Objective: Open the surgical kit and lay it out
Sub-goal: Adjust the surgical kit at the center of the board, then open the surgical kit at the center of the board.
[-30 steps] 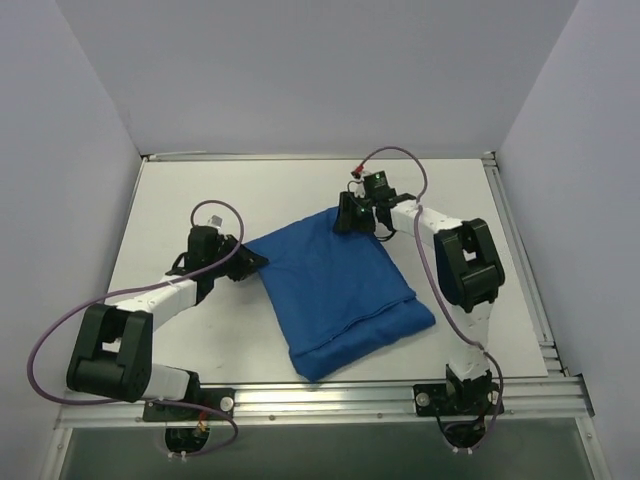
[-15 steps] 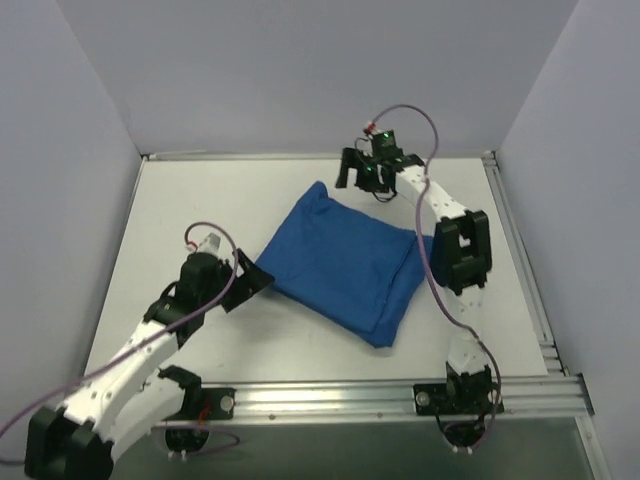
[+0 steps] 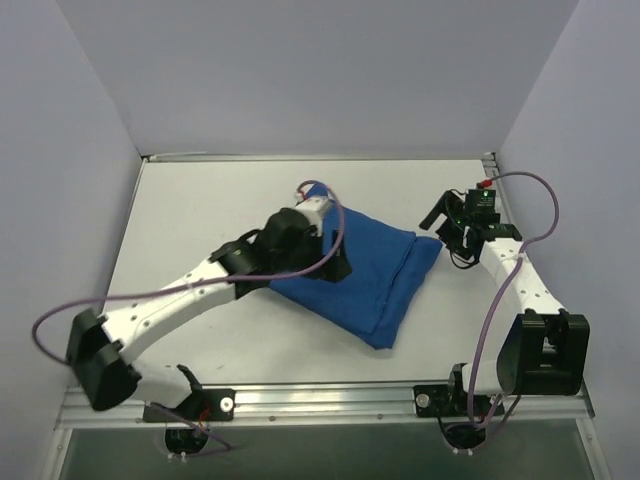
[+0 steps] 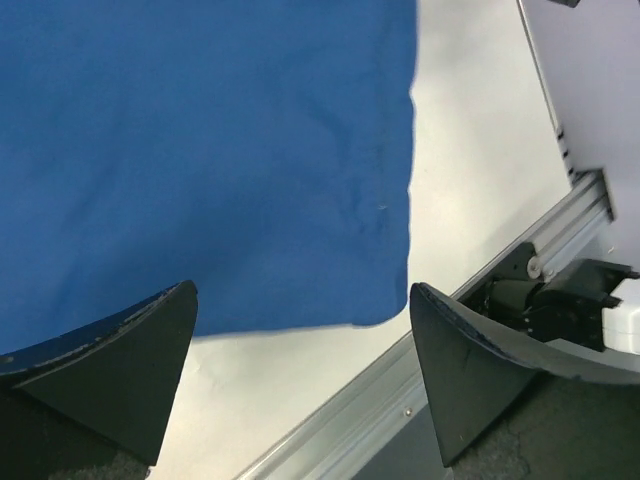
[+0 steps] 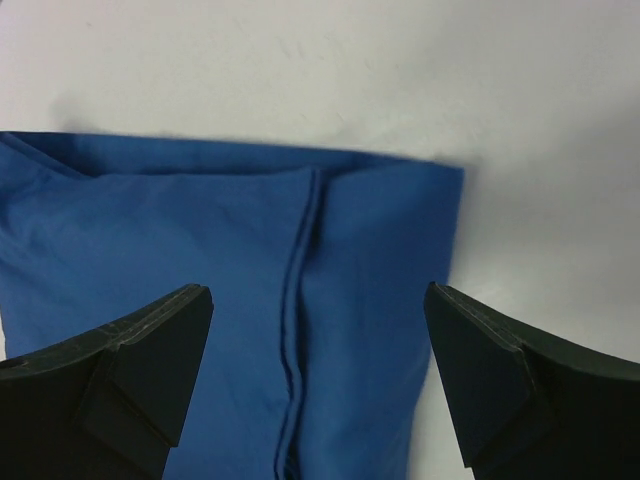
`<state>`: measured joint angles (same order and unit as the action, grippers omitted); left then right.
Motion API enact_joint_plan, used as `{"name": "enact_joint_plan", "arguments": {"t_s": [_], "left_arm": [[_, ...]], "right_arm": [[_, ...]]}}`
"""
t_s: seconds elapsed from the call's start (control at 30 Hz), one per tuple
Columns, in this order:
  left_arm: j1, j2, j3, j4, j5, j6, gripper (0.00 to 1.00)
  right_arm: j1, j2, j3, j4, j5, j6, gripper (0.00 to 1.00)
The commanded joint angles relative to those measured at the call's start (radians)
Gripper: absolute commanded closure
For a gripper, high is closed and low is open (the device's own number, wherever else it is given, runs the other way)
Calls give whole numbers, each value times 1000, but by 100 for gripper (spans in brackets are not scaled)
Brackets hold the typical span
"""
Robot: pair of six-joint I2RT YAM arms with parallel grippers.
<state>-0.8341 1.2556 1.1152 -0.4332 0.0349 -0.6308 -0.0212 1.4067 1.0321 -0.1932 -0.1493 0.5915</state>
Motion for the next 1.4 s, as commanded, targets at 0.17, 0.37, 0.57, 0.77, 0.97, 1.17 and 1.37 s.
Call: {"name": "enact_joint_plan", "arguments": {"t_s": [0.17,0.37,0.57,0.77,0.97,1.17,1.37], "left_arm": [[-161,513,464,-107,-138,266,13],[-192,726,685,-147,-164,330,14],[-195,844,775,-161,-193,333,15],[-198,897,810,-162,-185,326,15],[-203,930,825,-159,-179,319,15],[-203,970,860,-185,-202,313,21],[-200,978,859,-177,-176,312,50]], "right_arm": [[-72,-231,-289,67,-78,76,19],[-80,-276,-385,101,-147,80,24],[-82,-288,-409,118,-179,62,25],[-82,-278,-426,126,-173,50,25],[-82,-249,-471,179,-191,63,25],[-79,-198,-506,250,-219,68,27],[-69,-169,-517,291,-236,70,29]]}}
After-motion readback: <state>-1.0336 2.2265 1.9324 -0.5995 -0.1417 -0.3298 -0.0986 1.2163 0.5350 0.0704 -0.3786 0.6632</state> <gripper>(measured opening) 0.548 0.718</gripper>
